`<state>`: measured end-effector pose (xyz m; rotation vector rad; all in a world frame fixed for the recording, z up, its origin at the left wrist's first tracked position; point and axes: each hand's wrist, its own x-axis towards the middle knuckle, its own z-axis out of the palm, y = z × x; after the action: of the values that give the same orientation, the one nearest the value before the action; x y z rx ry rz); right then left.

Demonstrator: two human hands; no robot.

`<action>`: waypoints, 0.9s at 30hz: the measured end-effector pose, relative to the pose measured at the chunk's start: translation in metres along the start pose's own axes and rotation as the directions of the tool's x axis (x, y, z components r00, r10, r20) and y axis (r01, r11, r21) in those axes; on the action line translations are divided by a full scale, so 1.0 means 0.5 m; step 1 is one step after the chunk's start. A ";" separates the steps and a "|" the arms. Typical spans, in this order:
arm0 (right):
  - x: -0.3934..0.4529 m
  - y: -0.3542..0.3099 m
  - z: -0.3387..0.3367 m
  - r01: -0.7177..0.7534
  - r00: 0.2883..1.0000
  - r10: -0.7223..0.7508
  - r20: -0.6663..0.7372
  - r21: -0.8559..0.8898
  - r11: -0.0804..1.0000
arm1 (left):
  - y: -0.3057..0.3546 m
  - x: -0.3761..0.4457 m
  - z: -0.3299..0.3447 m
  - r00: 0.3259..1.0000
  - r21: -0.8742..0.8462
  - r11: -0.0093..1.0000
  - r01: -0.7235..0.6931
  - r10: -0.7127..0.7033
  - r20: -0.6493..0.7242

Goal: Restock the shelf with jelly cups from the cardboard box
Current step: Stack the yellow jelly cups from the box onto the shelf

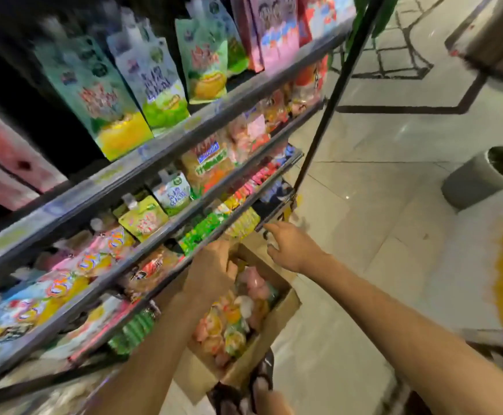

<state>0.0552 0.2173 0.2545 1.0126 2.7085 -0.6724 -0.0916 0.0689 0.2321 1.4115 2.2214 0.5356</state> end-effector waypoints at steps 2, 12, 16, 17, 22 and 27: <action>0.015 0.018 0.079 -0.031 0.999 0.030 0.039 0.034 0.999 | -0.053 0.004 0.063 0.998 0.064 0.998 0.009 -0.013 0.069; 0.107 0.146 0.531 -0.263 0.933 0.216 0.288 0.136 0.955 | -0.363 -0.035 0.510 0.938 0.129 0.971 0.200 -0.227 0.260; 0.158 0.223 0.727 -0.337 0.866 0.262 0.425 0.110 0.935 | -0.466 -0.066 0.709 0.941 0.005 0.978 0.211 -0.204 0.271; 0.170 0.243 0.773 -0.352 0.855 0.279 0.437 0.095 0.931 | -0.494 -0.069 0.761 0.948 -0.070 0.972 0.224 -0.200 0.249; 0.235 0.316 0.938 -0.284 0.811 0.302 0.500 -0.115 0.952 | -0.537 -0.016 0.913 0.893 -0.082 0.898 0.432 -0.413 0.178; 0.287 0.343 1.045 -0.170 0.804 0.281 0.524 -0.250 0.953 | -0.563 0.026 1.021 0.913 -0.172 0.897 0.407 -0.403 0.059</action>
<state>0.0615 0.1700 -0.3117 0.8984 2.0579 -0.5409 -0.0166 0.0099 -0.3432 0.8236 2.2938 0.5521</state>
